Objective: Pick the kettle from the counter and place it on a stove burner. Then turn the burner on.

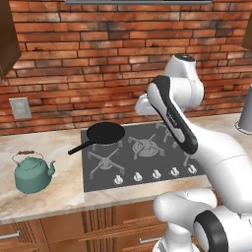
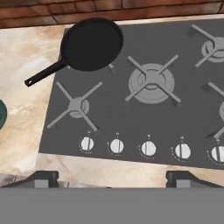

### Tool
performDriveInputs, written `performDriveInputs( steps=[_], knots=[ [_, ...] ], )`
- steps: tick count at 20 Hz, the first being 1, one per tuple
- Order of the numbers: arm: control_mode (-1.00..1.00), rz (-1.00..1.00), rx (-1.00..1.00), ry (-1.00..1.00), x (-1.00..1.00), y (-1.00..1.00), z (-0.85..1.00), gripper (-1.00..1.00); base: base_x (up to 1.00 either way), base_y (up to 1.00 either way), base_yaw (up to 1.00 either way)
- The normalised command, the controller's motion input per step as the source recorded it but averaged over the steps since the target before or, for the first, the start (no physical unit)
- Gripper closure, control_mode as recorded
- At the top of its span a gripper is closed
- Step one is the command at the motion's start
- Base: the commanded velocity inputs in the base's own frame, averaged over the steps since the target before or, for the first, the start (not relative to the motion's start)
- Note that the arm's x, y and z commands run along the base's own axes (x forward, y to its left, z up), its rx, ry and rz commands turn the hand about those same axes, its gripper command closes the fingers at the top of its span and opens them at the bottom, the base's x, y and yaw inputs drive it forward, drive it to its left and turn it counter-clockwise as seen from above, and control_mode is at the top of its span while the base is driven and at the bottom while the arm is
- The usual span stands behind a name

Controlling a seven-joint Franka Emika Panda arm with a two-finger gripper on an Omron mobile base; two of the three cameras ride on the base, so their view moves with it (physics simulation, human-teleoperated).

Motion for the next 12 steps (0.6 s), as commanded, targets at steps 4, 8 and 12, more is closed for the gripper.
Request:
performDriveInputs(
  steps=[4, 8, 12],
  knots=[
    [-1.0, 0.0, 0.19, 0.0, -0.19, 0.76, -0.11, -1.0, 0.0, 0.0, 0.0],
    [-1.0, 0.0, 0.15, 0.0, -0.22, 0.87, -0.16, -1.0, 0.0, 0.0, 0.0],
    [-1.0, 0.0, 0.11, 0.0, -0.11, 0.98, -0.13, -1.0, 0.0, 0.0, 0.0]
  ],
)
